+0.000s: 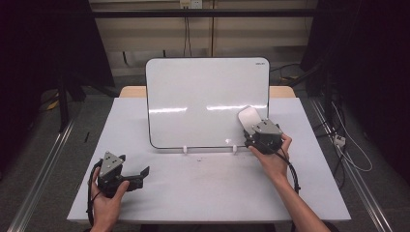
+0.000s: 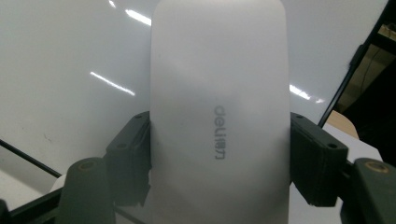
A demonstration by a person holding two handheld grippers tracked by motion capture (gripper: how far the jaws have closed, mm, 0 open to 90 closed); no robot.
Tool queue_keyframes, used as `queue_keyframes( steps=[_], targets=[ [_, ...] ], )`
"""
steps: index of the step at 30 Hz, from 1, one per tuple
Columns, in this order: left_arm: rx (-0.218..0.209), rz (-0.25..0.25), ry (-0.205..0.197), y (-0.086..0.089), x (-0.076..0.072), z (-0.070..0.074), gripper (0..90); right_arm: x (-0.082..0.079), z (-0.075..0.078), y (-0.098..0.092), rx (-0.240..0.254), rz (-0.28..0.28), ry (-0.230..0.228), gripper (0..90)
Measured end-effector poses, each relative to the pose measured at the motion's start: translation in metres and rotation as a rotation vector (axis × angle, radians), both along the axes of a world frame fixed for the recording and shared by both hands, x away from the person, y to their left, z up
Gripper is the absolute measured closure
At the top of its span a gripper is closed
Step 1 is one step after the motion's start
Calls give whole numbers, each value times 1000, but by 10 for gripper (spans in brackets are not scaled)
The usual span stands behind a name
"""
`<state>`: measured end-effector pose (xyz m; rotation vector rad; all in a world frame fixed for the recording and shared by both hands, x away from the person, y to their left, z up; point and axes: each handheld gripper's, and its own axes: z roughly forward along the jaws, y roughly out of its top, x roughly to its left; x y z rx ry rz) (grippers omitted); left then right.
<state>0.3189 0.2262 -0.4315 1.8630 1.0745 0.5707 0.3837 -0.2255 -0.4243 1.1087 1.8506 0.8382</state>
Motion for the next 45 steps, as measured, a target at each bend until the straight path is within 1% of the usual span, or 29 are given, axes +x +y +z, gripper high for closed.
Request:
queue_keyframes(
  steps=[1, 4, 7, 9, 10, 13, 15, 16, 18, 20, 22, 24, 26, 27, 28, 29, 31, 32, 33, 36, 38, 40, 41, 43, 45],
  targets=[
    [3, -2, 0, 0, 0, 0, 49, 1, 0, -1, 8, 3, 4, 290],
    [4, -1, -2, 1, 0, 0, 49, 2, -1, -2, 27, 6, 17, 204],
    [6, -2, 5, 1, 0, 0, 48, 3, -1, -2, 46, 15, 20, 147],
    [1, -4, 5, 2, 0, 0, 49, 2, 0, -2, 56, 16, 21, 93],
    [-4, -1, 2, 2, 0, 0, 49, 2, 0, -2, 66, 20, 23, 82],
    [3, -5, 8, 2, 0, -1, 49, 1, 2, -3, 94, 30, 32, 83],
    [5, -11, 12, 0, 0, -2, 50, 1, 3, -5, 125, 37, 46, 68],
    [6, -15, 9, 0, 0, -2, 50, 1, 4, -6, 132, 36, 53, 65],
    [4, -15, 4, -1, -1, -1, 50, 0, 6, -7, 163, 38, 69, 67],
    [0, -12, 2, 0, 0, -1, 50, -1, 7, -9, 171, 27, 77, 67],
    [-5, -12, 9, 0, 1, -2, 50, -2, 8, -11, 176, 32, 88, 68],
    [3, -12, 20, 0, 3, -3, 50, -4, 8, -13, 185, 29, 94, 68],
    [-4, -16, 23, 0, 4, -4, 50, -6, 9, -15, 203, 27, 104, 68],
    [3, -19, 27, 0, 5, -4, 50, -6, 9, -16, 204, 27, 108, 69],
    [-3, -19, 25, 0, 6, -5, 50, -7, 9, -17, 206, 26, 112, 69],
    [0, -23, 29, 0, 7, -5, 50, -8, 9, -18, 205, 27, 117, 68],
    [-11, -23, 25, -1, 8, -5, 50, -10, 9, -19, 215, 33, 141, 82],
    [-13, -25, 28, -1, 9, -5, 50, -12, 9, -20, 233, 33, 151, 88],
    [-12, -25, 32, -1, 9, -5, 50, -14, 9, -20, 243, 33, 152, 79],
    [-12, -22, 31, -1, 10, -5, 50, -21, 11, -21, 241, 50, 140, 76],
    [-8, -25, 29, -1, 10, -4, 50, -25, 11, -22, 226, 48, 127, 74],
    [-7, -23, 26, 0, 10, -3, 50, -28, 12, -24, 233, 52, 115, 71],
    [-21, -18, 22, 0, 10, -3, 50, -30, 12, -24, 236, 51, 109, 70],
    [-10, -15, 22, 1, 11, -3, 50, -34, 11, -26, 242, 47, 105, 69],
    [-8, -11, 23, 2, 10, -2, 50, -37, 10, -28, 234, 40, 100, 69]
  ],
)
